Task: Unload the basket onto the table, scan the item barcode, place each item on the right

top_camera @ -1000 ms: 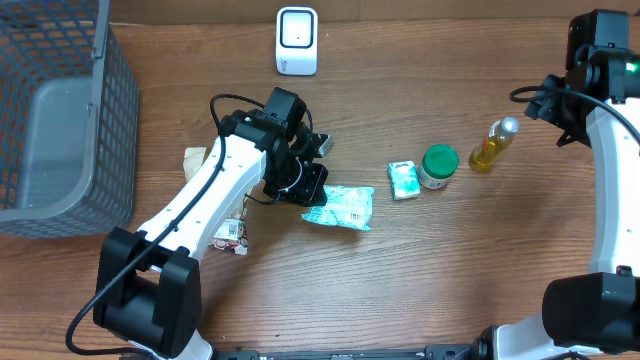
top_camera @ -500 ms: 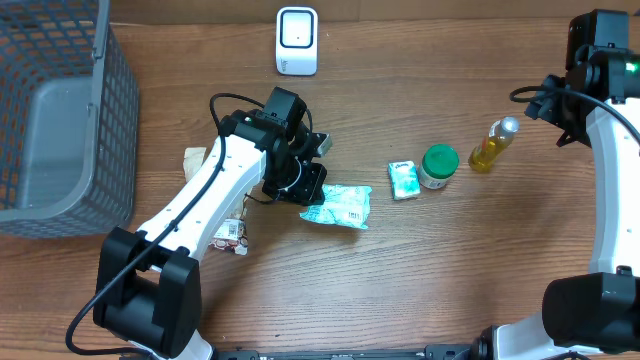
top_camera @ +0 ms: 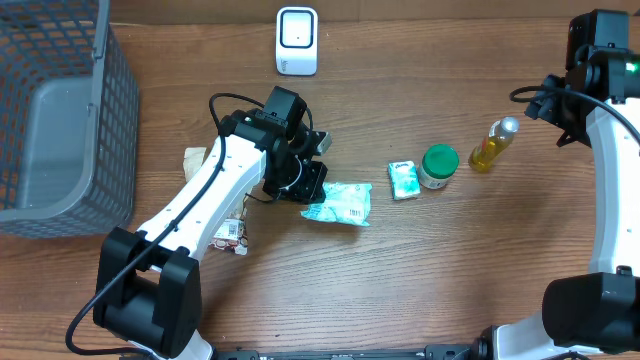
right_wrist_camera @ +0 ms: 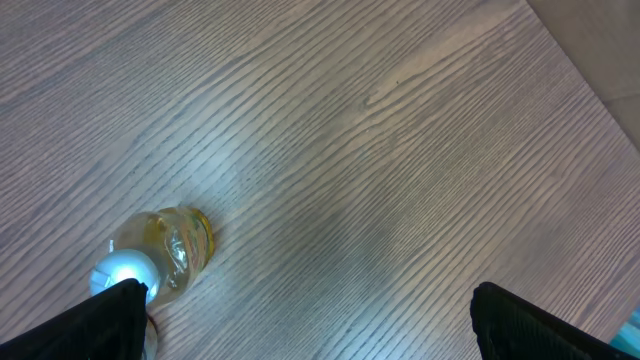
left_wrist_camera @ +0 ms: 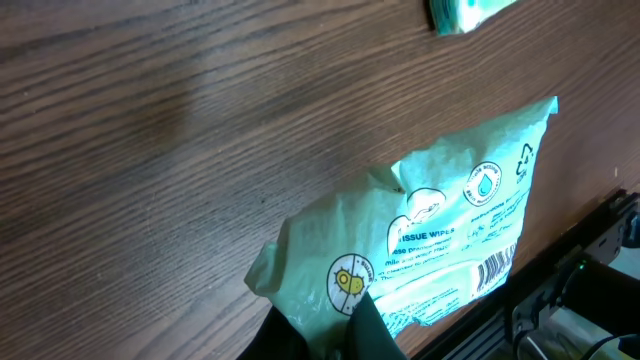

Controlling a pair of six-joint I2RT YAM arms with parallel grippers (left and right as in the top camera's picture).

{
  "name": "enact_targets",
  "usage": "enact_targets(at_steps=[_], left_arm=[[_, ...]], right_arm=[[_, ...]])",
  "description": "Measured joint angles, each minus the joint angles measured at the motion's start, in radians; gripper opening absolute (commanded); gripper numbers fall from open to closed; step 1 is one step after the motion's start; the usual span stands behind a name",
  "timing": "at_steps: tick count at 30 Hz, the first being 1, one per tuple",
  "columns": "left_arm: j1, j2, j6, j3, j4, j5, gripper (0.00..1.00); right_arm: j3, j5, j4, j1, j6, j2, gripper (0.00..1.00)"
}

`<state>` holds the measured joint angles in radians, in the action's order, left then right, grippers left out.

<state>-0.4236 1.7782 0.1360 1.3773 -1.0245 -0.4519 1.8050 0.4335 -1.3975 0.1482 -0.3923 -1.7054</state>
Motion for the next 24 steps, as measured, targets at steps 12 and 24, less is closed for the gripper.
enact_targets(at_steps=[12,24], left_arm=[[-0.002,0.000,0.028,0.000,0.004,0.030,0.05],[-0.002,0.000,0.030,0.000,0.008,0.045,0.04]], right_arm=[[0.000,0.000,0.000,0.000,0.000,0.000,1.00],[0.000,0.000,0.000,0.000,0.000,0.000,1.00]])
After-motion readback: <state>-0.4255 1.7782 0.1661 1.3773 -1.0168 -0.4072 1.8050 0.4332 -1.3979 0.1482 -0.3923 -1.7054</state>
